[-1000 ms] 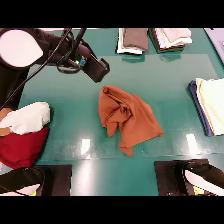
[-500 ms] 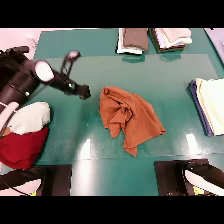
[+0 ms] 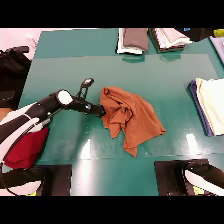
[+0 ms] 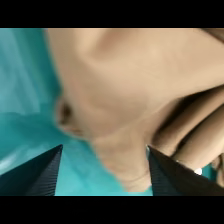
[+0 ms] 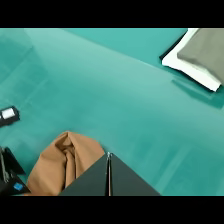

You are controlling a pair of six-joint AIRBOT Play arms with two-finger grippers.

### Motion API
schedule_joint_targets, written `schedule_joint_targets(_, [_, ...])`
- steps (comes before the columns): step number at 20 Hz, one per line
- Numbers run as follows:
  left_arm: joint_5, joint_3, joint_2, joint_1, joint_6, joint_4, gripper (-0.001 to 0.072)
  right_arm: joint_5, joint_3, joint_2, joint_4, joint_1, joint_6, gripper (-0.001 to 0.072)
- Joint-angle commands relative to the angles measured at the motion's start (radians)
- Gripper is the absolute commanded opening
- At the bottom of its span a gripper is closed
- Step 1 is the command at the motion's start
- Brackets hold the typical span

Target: Fold the shirts.

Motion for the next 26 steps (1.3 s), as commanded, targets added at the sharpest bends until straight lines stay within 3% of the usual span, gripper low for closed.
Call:
schedule_joint_targets(1, [0.027,-0.012,-0.042,-0.042,0.016,-0.078,0.0578,0.000,-0.014,0.001,0.000,0.000,0.002,0.0020])
schedule_joint_targets(4, [-0.011,0.022,-0.040,-0.020,0.018,-0.050,0.0107,0.008,-0.014,0.001,-0.003,0.000,0.001,0.0021])
schedule_joint_targets(5, [-0.054,0.051,-0.039,0.003,0.018,-0.020,0.0027,0.030,-0.015,0.001,-0.003,-0.007,0.001,0.0020])
schedule_joint_targets(9, [-0.203,0.201,-0.011,0.143,0.015,0.125,0.0025,0.201,-0.146,0.037,-0.003,-0.134,0.002,0.0020])
schedule_joint_targets(13, [-0.218,0.266,0.021,0.250,0.015,0.166,0.0026,0.180,-0.583,0.145,0.008,-0.333,0.001,0.0024])
schedule_joint_targets(14, [-0.219,0.266,0.021,0.261,0.015,0.166,0.0026,0.157,-0.698,0.160,0.020,-0.372,0.000,0.0123])
schedule_joint_targets(15, [-0.219,0.266,0.021,0.265,0.015,0.171,0.0026,0.127,-0.817,0.166,0.053,-0.402,0.000,0.0391])
schedule_joint_targets(16, [-0.218,0.266,0.021,0.265,0.015,0.172,0.0026,0.094,-0.918,0.165,0.090,-0.416,-0.004,0.0472])
schedule_joint_targets(20, [-0.219,0.266,0.021,0.265,0.015,0.173,0.0026,-0.079,-1.170,0.105,0.257,-0.344,-0.073,0.0472])
schedule_joint_targets(26, [-0.222,0.266,0.021,0.265,0.015,0.173,0.0026,-0.217,-1.112,-0.090,0.312,-0.064,-0.092,0.0452])
